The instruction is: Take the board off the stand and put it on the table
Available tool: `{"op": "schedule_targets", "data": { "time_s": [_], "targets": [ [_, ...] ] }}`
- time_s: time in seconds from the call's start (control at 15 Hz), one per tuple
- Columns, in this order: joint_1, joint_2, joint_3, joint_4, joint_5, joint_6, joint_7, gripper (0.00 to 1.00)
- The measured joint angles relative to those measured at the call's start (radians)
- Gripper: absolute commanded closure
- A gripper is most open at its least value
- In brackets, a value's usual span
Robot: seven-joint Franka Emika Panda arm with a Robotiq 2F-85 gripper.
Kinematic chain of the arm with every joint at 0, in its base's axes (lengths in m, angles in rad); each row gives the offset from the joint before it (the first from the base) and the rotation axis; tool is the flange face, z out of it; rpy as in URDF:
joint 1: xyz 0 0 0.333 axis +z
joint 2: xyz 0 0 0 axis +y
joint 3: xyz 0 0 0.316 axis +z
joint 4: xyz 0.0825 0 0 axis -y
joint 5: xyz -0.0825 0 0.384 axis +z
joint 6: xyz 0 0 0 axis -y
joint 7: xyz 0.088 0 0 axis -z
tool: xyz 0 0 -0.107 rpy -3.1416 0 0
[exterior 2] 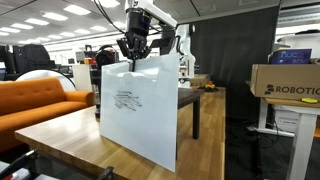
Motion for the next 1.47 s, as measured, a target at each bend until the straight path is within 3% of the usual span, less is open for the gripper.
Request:
{"op": "schedule_targets", "data": {
  "time_s": [0.6,0.67,0.73,0.93,1.47],
  "targets": [
    [-0.026,0.009,0.0,-0.001,0.047,0.002,-0.045,0.98],
    [-0.03,0.01,0.0,-0.001,0.051,0.002,-0.049,0.88],
    [-0.033,0.012,0.0,-0.001,0.053,0.002,-0.052,0.68],
    [-0.042,0.012,0.0,0.008,0.056,0.012,-0.054,0.57],
    [-0.052,0.008,0.0,0.046,0.056,0.04,-0.054,0.03]
  ]
}}
